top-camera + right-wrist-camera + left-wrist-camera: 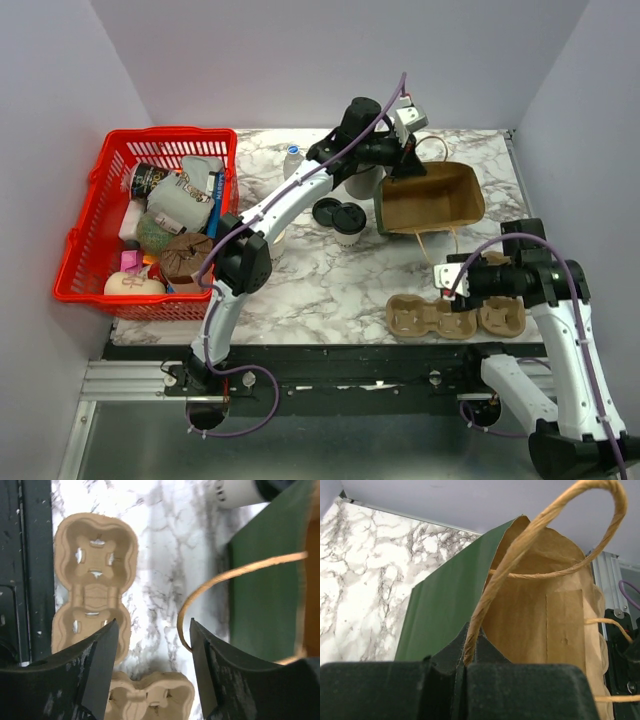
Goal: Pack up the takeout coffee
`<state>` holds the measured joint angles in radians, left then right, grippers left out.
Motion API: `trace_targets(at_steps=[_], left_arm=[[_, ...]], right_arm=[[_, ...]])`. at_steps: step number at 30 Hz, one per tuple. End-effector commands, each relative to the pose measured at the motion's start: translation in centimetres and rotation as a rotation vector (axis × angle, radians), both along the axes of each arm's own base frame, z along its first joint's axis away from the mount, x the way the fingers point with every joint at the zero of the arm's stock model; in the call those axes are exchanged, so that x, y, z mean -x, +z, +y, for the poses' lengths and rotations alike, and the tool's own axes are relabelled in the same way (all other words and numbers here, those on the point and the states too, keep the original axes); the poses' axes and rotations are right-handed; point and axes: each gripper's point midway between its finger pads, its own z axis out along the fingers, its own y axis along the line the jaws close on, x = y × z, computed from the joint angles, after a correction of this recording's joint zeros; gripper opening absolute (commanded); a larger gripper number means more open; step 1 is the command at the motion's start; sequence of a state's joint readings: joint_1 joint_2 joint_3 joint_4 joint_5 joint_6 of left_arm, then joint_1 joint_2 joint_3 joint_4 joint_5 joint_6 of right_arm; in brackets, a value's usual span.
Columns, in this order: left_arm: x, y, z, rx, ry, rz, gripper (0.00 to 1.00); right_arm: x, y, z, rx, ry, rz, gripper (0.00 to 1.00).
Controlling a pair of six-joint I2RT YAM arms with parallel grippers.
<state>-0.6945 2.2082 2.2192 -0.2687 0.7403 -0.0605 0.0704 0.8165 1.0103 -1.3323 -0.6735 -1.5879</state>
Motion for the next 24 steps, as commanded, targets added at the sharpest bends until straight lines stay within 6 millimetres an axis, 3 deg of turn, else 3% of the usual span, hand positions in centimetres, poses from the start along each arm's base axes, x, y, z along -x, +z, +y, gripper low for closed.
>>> trace_targets(at_steps=[1,5,8,11,16,19,24], left_arm=[[-0.3,-1.4,0.1,-0.003,-0.017,0.051,0.00],[-0.2,-1.1,0.1,0.003,-0.022,0.050,0.00],[0.0,-1.2,-0.1,0.006,-0.029,0.062,0.00],[0.0,-1.1,0.0,0.011,-0.027,0.077,0.00],[-0.4,-0.5,0.2,0.043,-0.024,0.111,0.00],[-0.4,-0.4,0.2,0.055,-0.029,0.127,0.00],[0.2,0.0,0.1,0.069,-0.050,0.143,0.00]], right_arm=[[1.1,7.6,1.9,-0.195,-0.042,-0.238,0.72],[1.5,12.8,2.0,-0.314,-0.131,-0.379,0.80],[1.0,13.5,1.3,-0.301,-0.184,-0.393,0.80],[0.9,11.0,0.5,-0.226,-0.202,-0.317,0.74],[3.1,5.7,0.8,-0.157,-0.125,-0.118,0.63],[4.3,2.5,0.9,-0.122,-0.064,-0.025,0.62],[3.3,-1.1,0.4,-0.068,-0.065,0.033,0.62]])
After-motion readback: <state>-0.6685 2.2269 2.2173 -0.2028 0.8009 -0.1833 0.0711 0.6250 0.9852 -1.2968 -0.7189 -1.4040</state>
